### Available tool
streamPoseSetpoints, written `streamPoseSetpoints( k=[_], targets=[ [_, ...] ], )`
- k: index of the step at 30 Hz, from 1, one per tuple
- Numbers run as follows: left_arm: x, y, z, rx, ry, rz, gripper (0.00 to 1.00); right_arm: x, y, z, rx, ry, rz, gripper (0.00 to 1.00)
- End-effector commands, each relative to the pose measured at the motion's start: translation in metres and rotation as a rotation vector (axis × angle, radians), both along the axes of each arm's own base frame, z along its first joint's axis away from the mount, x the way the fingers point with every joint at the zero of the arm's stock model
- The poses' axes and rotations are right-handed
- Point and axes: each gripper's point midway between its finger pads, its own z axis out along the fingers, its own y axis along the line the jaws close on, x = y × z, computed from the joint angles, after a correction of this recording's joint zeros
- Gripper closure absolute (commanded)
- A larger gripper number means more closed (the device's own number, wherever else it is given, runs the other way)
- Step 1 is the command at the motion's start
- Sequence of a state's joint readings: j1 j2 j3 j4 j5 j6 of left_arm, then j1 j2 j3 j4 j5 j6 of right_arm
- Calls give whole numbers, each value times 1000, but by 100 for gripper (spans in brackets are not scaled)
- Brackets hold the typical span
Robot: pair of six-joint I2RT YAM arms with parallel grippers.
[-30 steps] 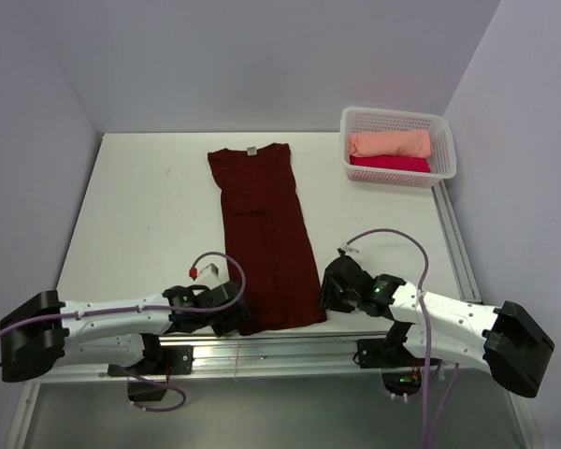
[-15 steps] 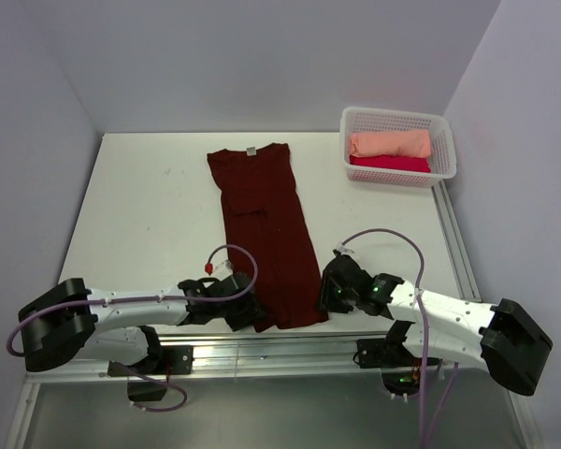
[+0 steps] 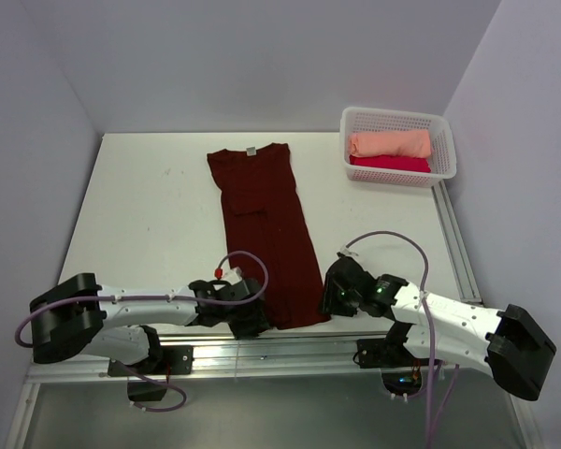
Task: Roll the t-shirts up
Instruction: Roll the tshirt
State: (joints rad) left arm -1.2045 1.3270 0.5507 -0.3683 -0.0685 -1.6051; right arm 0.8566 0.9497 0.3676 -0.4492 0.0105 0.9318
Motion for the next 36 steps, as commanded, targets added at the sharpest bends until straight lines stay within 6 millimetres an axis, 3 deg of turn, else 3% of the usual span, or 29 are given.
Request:
streamPoseSetpoints(
  k=[1,2,6,9,16,26,31,36],
  targets=[
    [-48,119,-55,495,152,-24,53,-7,-18,-5,-74,32,-34,56],
    [-49,116,-55,492,145,-40,57,-7,-18,-5,-73,33,-32,57],
    [-47,117,-56,501,132,-35,60,-6,-15,-5,-59,29,-26,57],
    [-48,121,-59,460,131,-14,74,-6,-13,-4,-49,28,-22,57],
    [-36,116,-52,336,87,64,72,-6,-9,-1,-35,24,0,57],
    [-28,120,-50,497,95,31,69,-11,-14,-3,-57,44,16,60],
    [-27,122,-44,518,91,32,62,-12,-14,-6,-60,48,14,60],
    [-19,118,-36,528,64,39,61,-13,-10,-6,-45,58,30,60]
  ],
)
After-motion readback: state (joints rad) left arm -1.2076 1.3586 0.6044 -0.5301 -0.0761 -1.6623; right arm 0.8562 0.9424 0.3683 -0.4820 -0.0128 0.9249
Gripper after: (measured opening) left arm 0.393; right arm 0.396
